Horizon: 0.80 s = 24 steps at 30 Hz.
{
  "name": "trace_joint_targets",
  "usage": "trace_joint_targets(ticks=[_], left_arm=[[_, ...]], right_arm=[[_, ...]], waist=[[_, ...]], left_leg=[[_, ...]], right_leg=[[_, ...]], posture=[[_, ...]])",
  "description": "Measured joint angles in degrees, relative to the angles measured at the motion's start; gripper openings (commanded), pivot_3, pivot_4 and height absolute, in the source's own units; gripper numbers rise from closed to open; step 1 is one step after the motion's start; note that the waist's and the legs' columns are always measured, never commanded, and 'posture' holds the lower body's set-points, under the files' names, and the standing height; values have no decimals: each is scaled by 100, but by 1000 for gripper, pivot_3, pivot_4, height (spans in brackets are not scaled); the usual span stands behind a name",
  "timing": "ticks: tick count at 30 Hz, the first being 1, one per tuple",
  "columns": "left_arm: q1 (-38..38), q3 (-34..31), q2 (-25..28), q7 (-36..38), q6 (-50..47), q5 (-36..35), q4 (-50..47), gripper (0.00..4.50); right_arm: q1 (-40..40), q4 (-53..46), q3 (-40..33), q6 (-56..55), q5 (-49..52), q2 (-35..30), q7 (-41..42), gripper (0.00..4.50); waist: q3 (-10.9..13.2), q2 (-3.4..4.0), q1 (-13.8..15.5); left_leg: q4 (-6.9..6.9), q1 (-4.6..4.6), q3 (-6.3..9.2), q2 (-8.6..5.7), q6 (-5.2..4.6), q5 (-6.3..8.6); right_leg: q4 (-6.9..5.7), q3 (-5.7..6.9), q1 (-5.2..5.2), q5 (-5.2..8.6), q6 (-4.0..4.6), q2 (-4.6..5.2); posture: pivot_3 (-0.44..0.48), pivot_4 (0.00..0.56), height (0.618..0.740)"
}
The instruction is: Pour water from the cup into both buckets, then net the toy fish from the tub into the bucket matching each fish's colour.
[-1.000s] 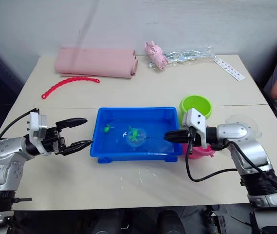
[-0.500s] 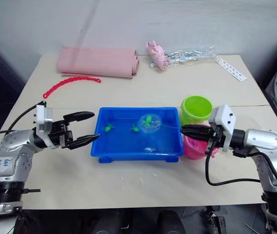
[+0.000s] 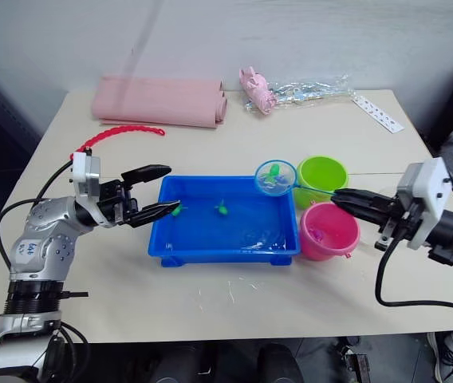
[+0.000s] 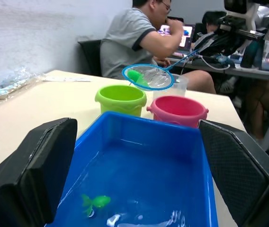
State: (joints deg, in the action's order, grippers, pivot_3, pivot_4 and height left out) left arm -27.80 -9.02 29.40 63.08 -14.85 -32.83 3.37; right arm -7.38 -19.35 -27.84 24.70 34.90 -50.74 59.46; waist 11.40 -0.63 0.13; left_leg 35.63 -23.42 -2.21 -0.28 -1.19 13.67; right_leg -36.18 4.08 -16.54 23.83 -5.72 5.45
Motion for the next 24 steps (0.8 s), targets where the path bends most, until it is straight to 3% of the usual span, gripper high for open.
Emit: trace_joint_targets(ticks=[6,13,24], left_arm=[[-370,71,-160,-572,-407,-38,-51,4467],[-425,186,-184,-615,-351,39,-72,4467],[-437,226,-330,-665,-32,146,-47,4467]], right_arm=[[-340,747,107,-681,-906,-126,-470,0],[-695,2002,704,-1754,-2151,-174,-1106,0],[-472,2691,998,-4020,-3590,-573,-1546,0]], waist=[[0,0,-10],[2,3,-11],[2,4,-7]], left_leg=[[4,0,-2,-1,0,-2],[-1,-1,-4,-1,1,-3],[2,-1,-4,-1,1,-3]], right_leg=[[-3,-2,0,0,0,0],[-1,0,-2,0,0,-3],[-1,1,-2,0,0,-3]], posture=[[0,150,740],[0,150,740],[0,150,740]])
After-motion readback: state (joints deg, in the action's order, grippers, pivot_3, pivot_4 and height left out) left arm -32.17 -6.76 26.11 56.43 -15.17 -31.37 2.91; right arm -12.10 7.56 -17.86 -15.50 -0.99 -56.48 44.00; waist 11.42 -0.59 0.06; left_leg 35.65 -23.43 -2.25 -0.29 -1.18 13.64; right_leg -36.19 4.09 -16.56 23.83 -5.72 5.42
